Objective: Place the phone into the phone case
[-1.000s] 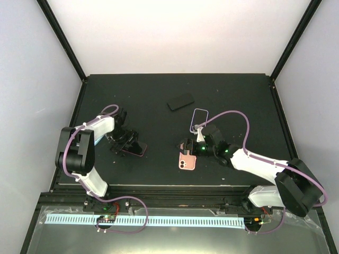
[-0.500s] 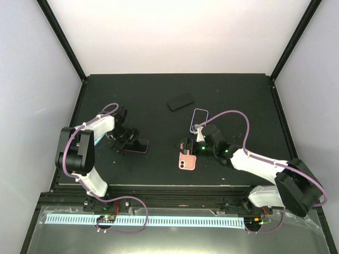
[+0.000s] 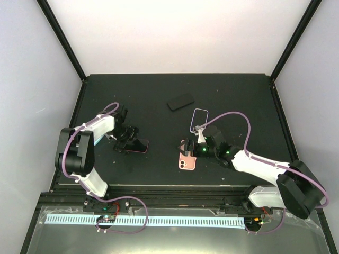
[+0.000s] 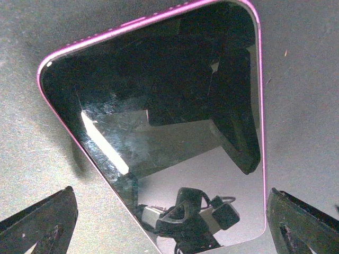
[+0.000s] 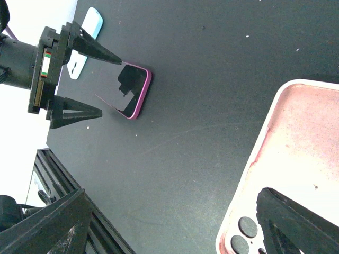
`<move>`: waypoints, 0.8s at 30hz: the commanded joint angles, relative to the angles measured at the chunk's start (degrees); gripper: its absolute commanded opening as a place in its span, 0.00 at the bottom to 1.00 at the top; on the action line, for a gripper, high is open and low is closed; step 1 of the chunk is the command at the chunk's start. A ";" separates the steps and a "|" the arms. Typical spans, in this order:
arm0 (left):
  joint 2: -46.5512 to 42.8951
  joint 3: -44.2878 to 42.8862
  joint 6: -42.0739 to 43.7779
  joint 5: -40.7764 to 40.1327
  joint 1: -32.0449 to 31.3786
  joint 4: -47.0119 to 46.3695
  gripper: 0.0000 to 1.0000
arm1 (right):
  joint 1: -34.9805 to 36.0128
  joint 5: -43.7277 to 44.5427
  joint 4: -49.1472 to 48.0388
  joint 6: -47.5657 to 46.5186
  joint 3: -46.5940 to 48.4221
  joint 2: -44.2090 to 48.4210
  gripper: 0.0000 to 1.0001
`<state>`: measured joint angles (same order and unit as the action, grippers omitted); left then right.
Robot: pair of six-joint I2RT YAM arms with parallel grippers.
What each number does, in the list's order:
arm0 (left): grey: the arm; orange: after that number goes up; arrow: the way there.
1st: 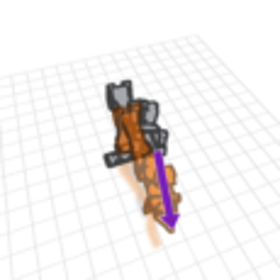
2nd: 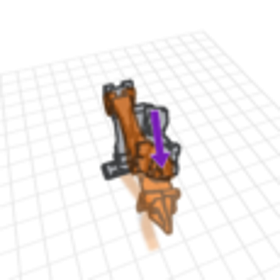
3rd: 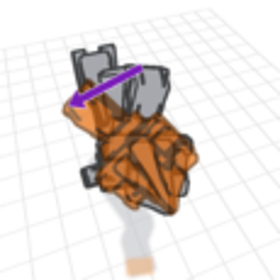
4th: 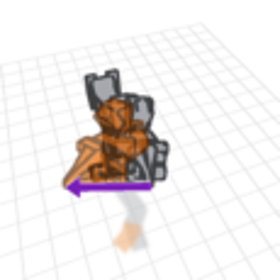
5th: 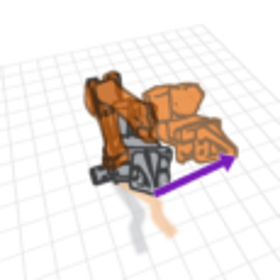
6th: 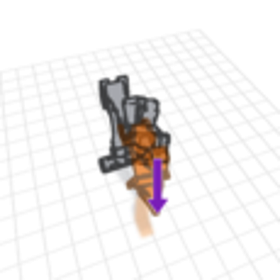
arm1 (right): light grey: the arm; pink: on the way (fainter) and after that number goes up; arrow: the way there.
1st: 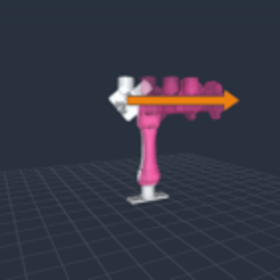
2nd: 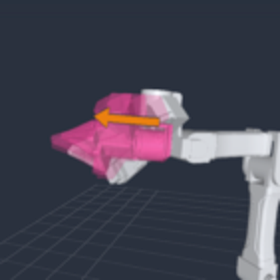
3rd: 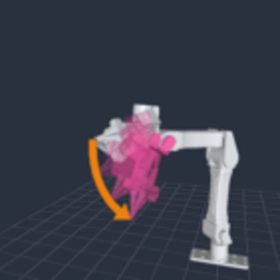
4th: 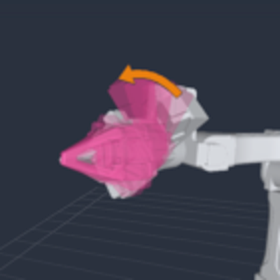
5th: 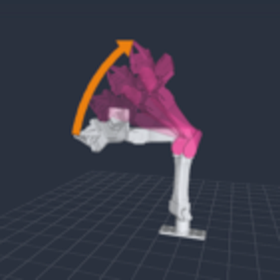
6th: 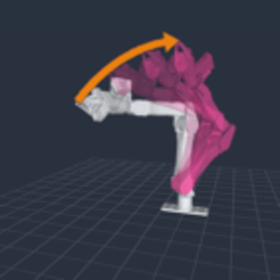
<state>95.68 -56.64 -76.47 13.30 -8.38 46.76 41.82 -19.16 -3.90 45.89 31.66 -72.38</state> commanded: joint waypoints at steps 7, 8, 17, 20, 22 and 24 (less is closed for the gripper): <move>3.07 -2.55 -5.29 -1.83 -0.41 -0.68 0.99 | 0.36 -0.49 0.34 -1.90 0.80 0.90 0.86; 3.61 -2.85 -5.24 -1.87 -0.43 -0.90 0.99 | 0.30 -0.53 0.50 -2.00 1.04 0.88 0.86; 5.07 -2.16 -6.77 -1.79 -0.50 -2.11 0.99 | 0.35 0.72 1.10 -2.78 1.12 1.98 0.87; 5.93 -2.04 -6.93 -1.33 -0.68 -2.74 0.99 | 0.30 0.88 1.00 -2.74 0.70 2.56 0.87; 6.46 -2.47 -6.94 -1.22 -0.85 -2.81 0.99 | 0.29 1.03 1.23 -2.86 0.89 2.91 0.88; 6.85 -2.60 -7.23 -1.18 -0.93 -2.91 0.99 | 0.30 1.14 1.47 -2.83 1.15 3.07 0.88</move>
<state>99.79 -58.48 -81.78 12.21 -8.56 45.80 41.82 -19.20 -2.90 43.97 32.16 -70.54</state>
